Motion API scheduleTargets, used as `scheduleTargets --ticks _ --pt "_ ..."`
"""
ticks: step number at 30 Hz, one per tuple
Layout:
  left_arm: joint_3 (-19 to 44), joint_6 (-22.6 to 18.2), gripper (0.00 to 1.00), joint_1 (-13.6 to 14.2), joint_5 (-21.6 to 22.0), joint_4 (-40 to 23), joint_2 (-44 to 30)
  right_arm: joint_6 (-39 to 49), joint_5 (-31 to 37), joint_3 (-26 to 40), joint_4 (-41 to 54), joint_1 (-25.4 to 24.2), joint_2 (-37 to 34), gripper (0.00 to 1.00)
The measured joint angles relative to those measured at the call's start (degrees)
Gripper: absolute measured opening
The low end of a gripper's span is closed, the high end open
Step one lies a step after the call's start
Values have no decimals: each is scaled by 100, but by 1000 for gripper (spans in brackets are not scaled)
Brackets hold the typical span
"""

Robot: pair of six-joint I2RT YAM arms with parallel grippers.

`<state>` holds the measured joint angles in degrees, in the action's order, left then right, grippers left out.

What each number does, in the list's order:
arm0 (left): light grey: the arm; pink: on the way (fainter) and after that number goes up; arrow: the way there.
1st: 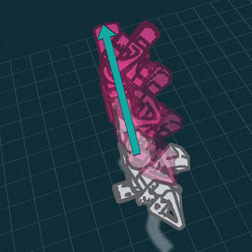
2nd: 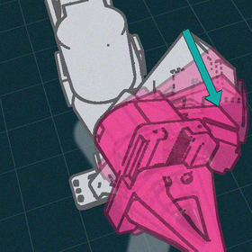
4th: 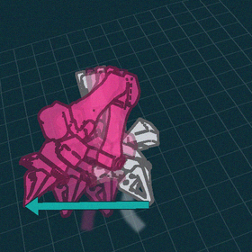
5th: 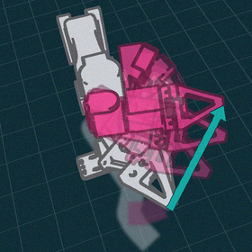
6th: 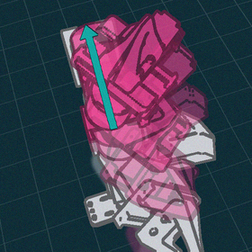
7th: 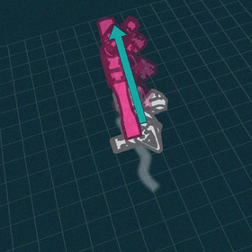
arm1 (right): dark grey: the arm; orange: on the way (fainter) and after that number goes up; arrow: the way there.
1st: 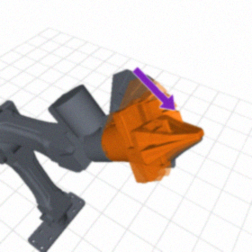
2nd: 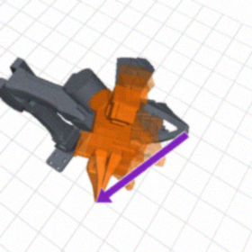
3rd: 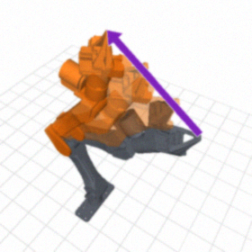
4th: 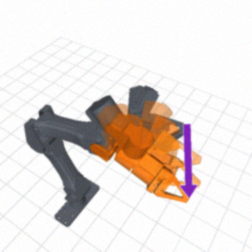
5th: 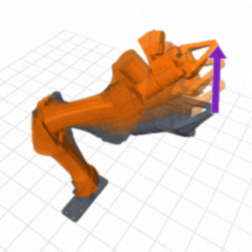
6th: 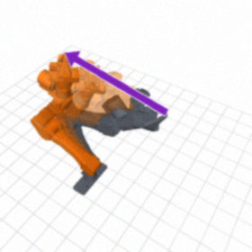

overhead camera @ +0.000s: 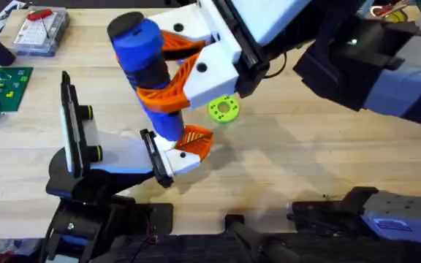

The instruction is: Pick up the gripper from the table and insert it into the empty holder that is missing its gripper. Then pick up a screw, insert it into the mounting hole, and use the screwdriver to tighten it. Finally, clean up the table by picking up the vegetable and placing it into the bucket.

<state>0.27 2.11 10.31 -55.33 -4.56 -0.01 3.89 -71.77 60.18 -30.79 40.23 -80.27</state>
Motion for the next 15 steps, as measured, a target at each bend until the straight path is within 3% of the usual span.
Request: scheduleTargets --ticks 15 --pt "0 0 10 0 -2 0 0 1 -2 -4 -212 0 0 111"
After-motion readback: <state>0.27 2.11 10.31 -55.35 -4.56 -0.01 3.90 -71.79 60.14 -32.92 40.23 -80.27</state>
